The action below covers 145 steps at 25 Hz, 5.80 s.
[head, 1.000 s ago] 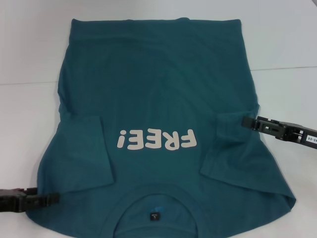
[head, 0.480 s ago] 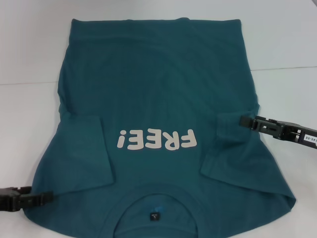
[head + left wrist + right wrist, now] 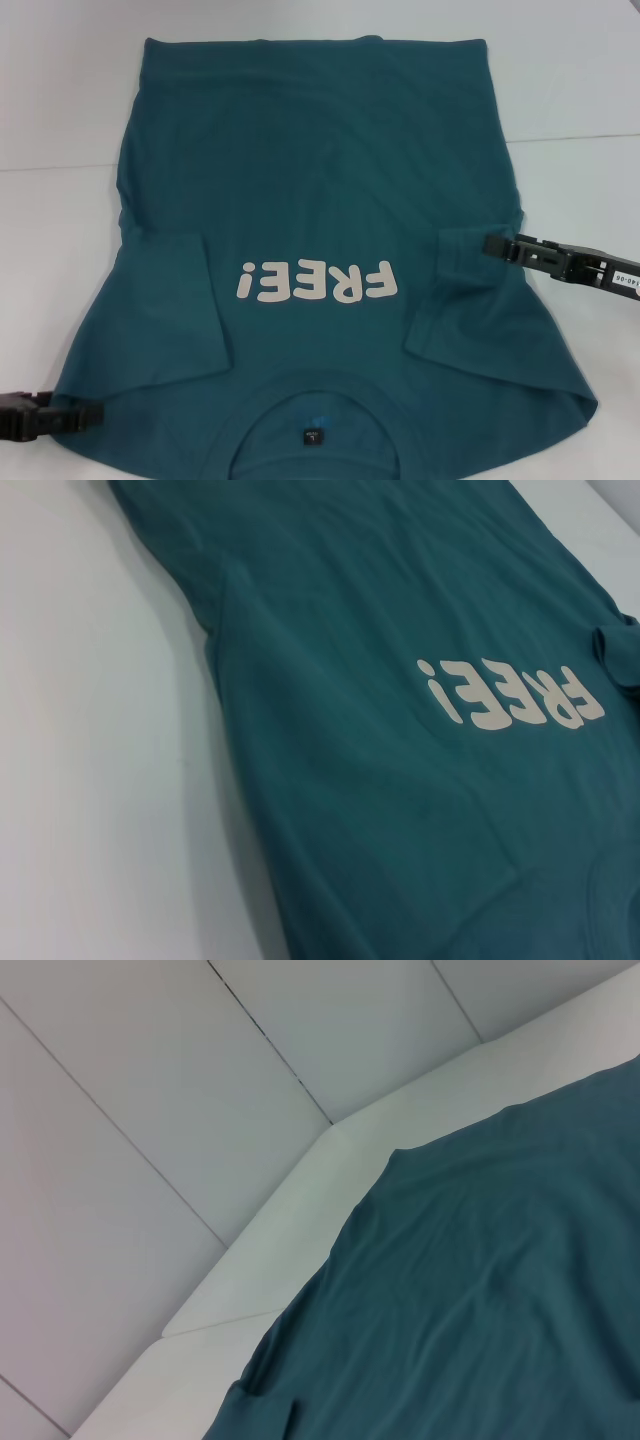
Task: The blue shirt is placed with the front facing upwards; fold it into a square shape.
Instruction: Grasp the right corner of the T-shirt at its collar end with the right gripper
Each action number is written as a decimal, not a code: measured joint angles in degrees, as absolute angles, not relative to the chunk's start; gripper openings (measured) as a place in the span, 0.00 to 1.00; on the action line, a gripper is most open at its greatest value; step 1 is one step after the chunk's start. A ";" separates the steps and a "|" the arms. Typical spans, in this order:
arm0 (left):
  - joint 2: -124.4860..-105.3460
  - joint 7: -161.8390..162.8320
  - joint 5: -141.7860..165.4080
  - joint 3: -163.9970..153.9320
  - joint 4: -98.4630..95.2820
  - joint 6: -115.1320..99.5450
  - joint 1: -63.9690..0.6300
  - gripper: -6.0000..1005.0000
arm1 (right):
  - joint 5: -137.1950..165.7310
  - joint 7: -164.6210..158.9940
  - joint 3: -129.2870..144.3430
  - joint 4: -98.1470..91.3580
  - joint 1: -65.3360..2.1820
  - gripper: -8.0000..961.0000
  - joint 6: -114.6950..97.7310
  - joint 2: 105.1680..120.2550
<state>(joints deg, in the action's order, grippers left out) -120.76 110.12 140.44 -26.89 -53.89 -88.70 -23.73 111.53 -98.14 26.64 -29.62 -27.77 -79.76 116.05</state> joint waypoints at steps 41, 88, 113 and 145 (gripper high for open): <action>-121.12 113.52 142.34 -27.81 -53.97 -82.49 -25.09 0.06 | 117.74 -104.51 26.65 -30.41 -27.33 0.97 -80.07 113.91; -121.05 113.12 142.08 -27.87 -53.68 -82.11 -26.15 0.06 | 130.16 -122.47 26.80 -30.40 -24.83 0.97 -87.05 111.16; -121.21 112.93 142.16 -27.86 -53.15 -81.23 -27.01 0.06 | 129.98 -123.55 29.54 -31.12 -24.35 0.96 -90.24 111.04; -121.56 113.03 142.02 -27.85 -53.18 -80.69 -27.95 0.05 | 131.42 -125.78 29.88 -34.10 -25.29 0.96 -89.68 111.85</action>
<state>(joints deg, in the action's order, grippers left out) -121.56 113.03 142.02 -27.85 -53.18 -80.69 -27.95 131.42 -125.78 29.88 -34.10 -25.29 -89.68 111.85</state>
